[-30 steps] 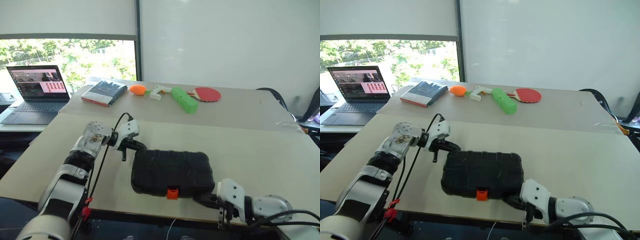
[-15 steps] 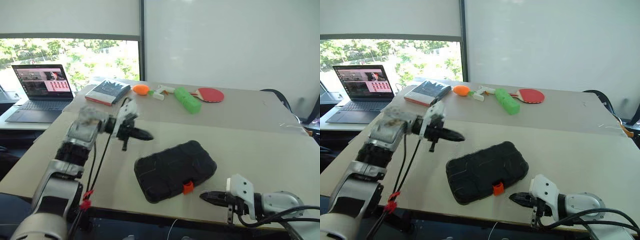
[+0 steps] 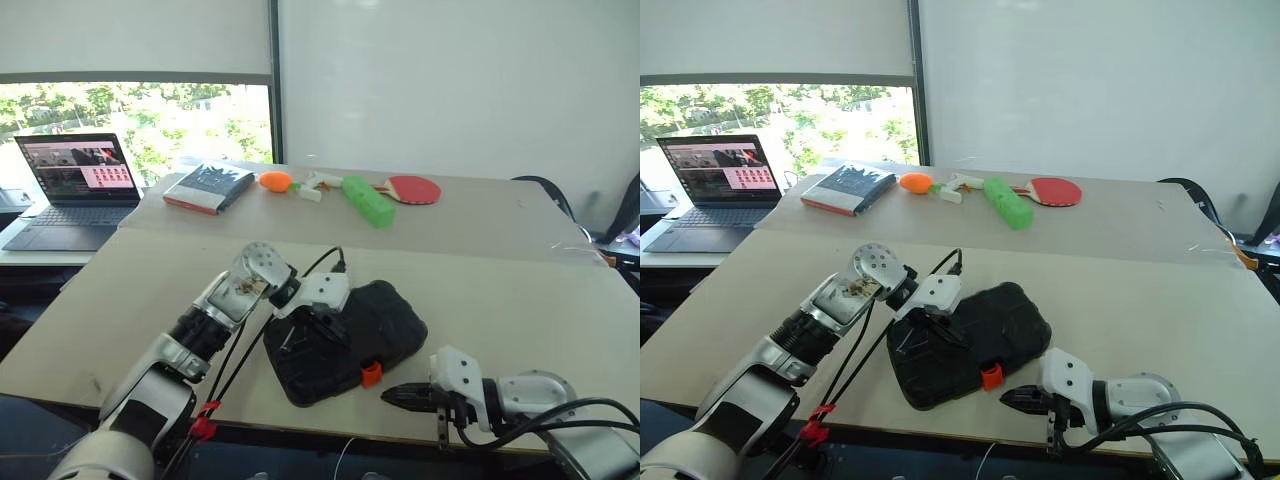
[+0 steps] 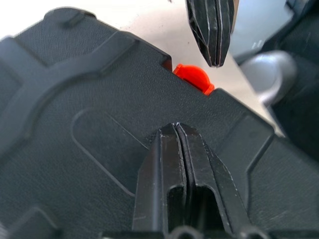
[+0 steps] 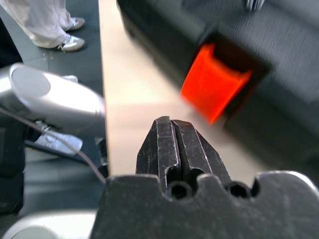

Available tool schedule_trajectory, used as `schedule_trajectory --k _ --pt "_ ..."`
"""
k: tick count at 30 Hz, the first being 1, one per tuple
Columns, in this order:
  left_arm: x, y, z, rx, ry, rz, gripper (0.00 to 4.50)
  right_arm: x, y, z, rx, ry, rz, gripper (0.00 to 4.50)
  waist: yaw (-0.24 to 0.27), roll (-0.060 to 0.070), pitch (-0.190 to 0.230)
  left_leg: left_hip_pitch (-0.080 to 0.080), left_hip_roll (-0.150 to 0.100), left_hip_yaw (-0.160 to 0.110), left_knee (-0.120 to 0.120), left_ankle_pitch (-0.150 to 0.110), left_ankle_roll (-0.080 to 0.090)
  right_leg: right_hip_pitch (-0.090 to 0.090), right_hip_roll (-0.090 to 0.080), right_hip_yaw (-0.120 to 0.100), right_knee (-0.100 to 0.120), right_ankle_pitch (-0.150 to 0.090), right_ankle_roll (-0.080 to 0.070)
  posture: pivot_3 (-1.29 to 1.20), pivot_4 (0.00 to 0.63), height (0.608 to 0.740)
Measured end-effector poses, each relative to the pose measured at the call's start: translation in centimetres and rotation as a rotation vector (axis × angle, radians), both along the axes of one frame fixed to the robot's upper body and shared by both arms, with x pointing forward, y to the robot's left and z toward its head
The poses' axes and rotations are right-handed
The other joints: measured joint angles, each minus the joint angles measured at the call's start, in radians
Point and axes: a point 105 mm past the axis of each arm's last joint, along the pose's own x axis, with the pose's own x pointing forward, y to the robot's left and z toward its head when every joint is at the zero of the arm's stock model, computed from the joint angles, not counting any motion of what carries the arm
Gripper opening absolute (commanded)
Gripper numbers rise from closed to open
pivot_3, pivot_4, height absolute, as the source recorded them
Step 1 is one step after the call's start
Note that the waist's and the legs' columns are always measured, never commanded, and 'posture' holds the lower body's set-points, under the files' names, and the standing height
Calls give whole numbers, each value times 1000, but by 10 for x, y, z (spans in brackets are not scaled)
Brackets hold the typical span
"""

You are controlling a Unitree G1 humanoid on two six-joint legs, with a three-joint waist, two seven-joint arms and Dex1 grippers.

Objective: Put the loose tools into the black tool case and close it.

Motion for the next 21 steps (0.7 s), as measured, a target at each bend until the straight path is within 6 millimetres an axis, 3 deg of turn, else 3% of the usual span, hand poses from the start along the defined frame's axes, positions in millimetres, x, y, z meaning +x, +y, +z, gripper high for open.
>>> schedule_trajectory --k 21 --pt "12 0 -2 -24 -5 51 82 23 7 -26 -29 -11 -56 0 -4 0 -1 6 1 0 0 0 0 6 1 0 0 0 0 0 150 736"
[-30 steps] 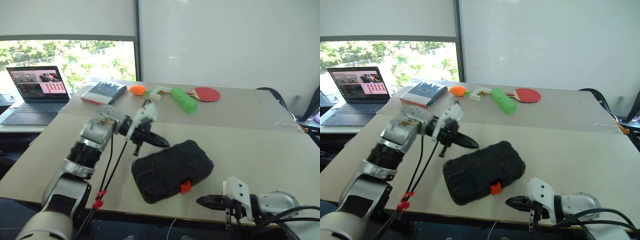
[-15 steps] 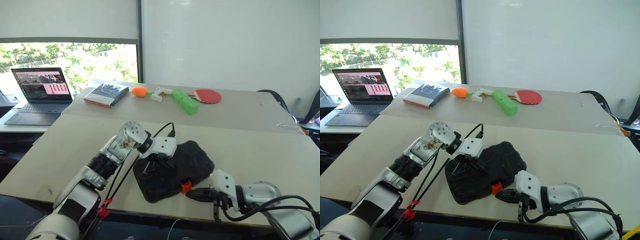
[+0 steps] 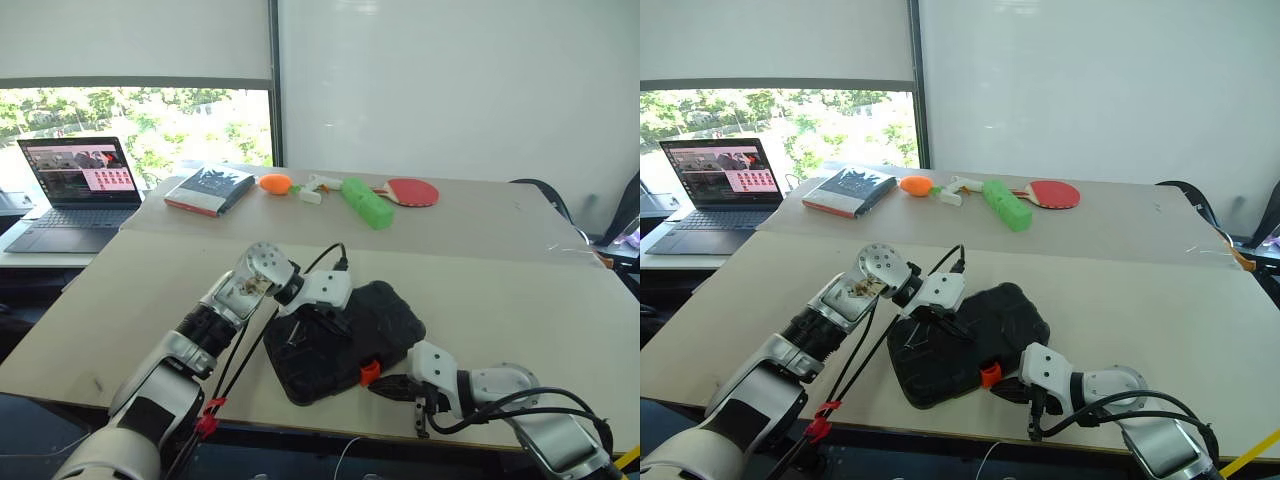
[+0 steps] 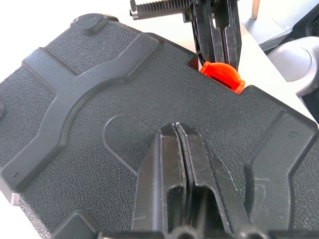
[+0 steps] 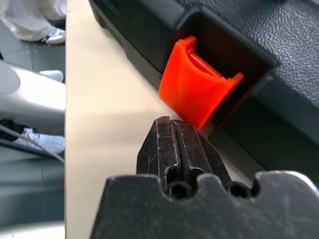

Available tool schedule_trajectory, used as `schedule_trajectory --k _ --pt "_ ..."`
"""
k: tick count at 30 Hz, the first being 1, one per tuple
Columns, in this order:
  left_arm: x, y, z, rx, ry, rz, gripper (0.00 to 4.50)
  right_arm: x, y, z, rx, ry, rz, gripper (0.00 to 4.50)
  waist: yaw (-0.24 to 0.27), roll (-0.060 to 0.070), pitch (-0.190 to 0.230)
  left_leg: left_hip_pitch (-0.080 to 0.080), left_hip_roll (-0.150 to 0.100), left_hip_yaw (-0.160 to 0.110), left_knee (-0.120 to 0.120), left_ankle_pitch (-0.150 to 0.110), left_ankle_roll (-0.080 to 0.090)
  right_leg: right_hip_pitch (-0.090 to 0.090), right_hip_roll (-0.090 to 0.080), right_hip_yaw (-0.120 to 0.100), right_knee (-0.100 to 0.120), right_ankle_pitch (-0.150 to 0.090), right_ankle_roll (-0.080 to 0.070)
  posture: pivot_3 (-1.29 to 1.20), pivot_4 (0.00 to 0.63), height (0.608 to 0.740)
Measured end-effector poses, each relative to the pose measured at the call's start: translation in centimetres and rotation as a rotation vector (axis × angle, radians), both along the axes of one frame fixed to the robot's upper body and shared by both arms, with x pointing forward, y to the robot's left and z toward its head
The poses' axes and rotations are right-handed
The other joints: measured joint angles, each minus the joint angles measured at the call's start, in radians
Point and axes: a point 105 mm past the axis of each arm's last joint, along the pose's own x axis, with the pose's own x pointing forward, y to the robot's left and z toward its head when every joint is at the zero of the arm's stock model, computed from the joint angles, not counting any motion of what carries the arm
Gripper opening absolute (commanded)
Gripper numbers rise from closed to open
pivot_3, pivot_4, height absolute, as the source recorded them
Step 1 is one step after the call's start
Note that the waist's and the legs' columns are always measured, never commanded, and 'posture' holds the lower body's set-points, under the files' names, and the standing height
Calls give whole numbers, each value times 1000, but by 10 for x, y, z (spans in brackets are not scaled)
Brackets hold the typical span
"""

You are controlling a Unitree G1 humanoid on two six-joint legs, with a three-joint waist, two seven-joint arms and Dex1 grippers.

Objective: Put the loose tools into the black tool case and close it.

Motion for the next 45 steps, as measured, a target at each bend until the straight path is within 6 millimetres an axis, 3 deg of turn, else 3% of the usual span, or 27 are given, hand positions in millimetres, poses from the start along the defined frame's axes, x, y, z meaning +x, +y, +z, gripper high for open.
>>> schedule_trajectory --k 26,45 --pt "5 -4 0 -13 -13 17 82 -3 5 10 41 52 94 0 -8 0 0 0 0 0 -1 0 0 1 0 0 0 0 0 0 150 736" --pt "11 -2 0 -14 -45 51 82 21 3 -5 41 22 -35 0 -12 0 0 1 1 0 -1 0 0 1 0 0 0 0 -1 0 150 736"
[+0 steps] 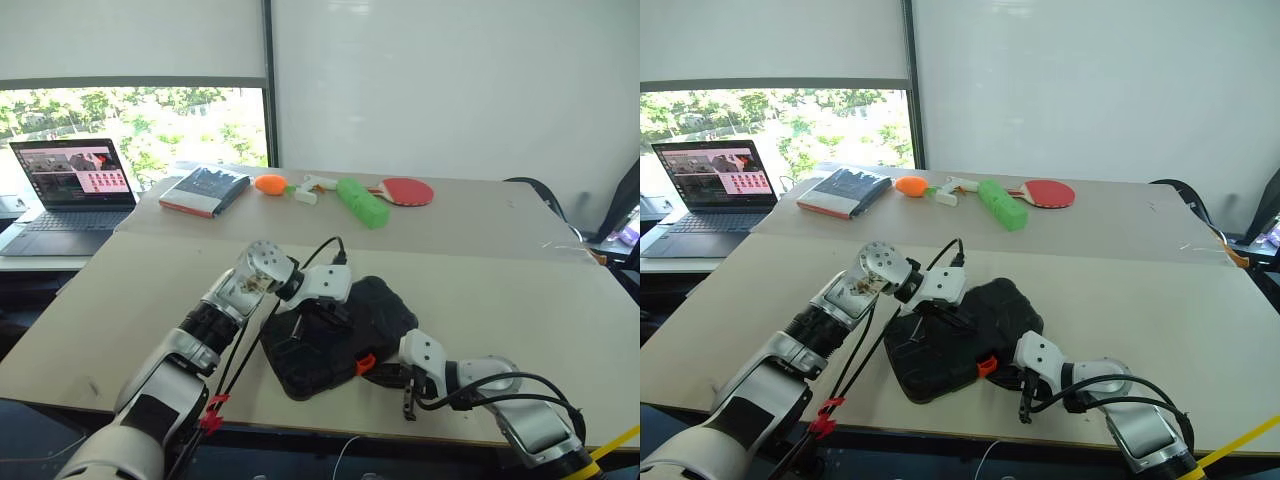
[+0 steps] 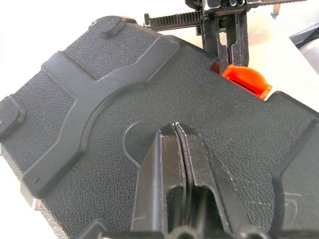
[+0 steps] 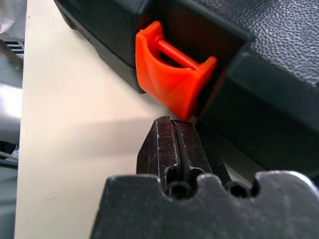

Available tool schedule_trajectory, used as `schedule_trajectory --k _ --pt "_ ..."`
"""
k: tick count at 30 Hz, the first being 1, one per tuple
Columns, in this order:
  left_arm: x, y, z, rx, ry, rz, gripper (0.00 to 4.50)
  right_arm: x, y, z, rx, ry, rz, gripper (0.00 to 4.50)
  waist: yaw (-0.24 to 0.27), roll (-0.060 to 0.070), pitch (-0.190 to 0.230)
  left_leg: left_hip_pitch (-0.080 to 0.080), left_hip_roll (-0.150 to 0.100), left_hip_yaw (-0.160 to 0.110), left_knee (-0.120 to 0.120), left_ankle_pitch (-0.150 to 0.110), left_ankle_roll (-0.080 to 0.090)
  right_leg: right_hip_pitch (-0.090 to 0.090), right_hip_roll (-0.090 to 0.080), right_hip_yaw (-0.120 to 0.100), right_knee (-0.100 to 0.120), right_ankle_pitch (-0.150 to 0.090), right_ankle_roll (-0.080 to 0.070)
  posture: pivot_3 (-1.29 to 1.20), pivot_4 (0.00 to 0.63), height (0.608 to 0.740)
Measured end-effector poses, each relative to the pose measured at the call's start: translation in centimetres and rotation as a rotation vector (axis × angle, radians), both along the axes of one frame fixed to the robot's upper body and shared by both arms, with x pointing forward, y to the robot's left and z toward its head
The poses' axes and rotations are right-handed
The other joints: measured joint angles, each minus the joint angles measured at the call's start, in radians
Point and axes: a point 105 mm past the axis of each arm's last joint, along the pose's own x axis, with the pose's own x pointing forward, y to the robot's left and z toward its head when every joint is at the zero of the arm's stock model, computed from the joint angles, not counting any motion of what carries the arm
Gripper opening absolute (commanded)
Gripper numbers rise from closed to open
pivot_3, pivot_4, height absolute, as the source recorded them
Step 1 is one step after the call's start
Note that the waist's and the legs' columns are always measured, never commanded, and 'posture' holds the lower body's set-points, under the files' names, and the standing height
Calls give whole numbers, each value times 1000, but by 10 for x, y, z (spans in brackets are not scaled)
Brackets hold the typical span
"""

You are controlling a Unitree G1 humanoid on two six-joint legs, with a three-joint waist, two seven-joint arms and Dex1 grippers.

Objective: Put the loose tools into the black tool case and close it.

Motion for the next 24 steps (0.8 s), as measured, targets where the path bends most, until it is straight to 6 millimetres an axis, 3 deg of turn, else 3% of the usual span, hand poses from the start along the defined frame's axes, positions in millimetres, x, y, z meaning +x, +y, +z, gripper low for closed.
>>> schedule_trajectory --k 1,4,7,10,14,15,20,22,24 --pt "0 0 0 -2 0 0 82 0 0 0 1 2 1 0 0 0 0 0 0 0 0 0 0 0 0 0 0 0 0 0 150 736" --pt "1 3 1 -41 42 38 818 -6 -7 10 8 13 8 853 0 0 0 -2 0 0 -1 0 0 -2 0 0 0 0 0 0 150 736" --pt "3 28 6 -110 157 155 1874 -21 -23 38 37 10 26 1816 -8 1 0 -7 1 -3 -2 0 0 -10 1 2 1 0 -1 0 150 736" --pt "4 66 10 -122 205 284 3042 -23 -46 62 57 11 -23 2919 -18 2 1 -7 2 -8 -5 0 0 -10 2 1 2 -1 -2 0 150 736" --pt "-11 130 22 -163 272 483 4373 -22 -86 98 78 20 -116 4179 -21 4 5 -8 1 -9 -5 0 0 -12 1 0 1 -1 -2 0 150 736" --pt "-15 143 27 -176 281 528 4500 -21 -96 106 81 16 -143 4484 -19 3 5 -8 2 -9 -5 0 0 -11 1 -1 1 -1 -2 0 150 736" --pt "-40 201 75 -279 263 720 4500 -16 -130 136 89 12 -209 4484 -8 2 8 -7 1 -8 -6 0 0 -11 0 -1 -1 -2 -2 0 150 736" --pt "-43 205 91 -339 247 742 4500 -13 -130 141 108 -2 -205 4484 4 3 8 -7 1 -8 -6 0 0 -10 -2 -2 -1 -2 -1 0 150 736" --pt "-45 204 94 -366 242 754 4500 -8 -125 144 128 -20 -196 4484 9 4 9 -7 0 -6 -6 0 0 -10 -3 -1 -1 -3 0 0 150 736"
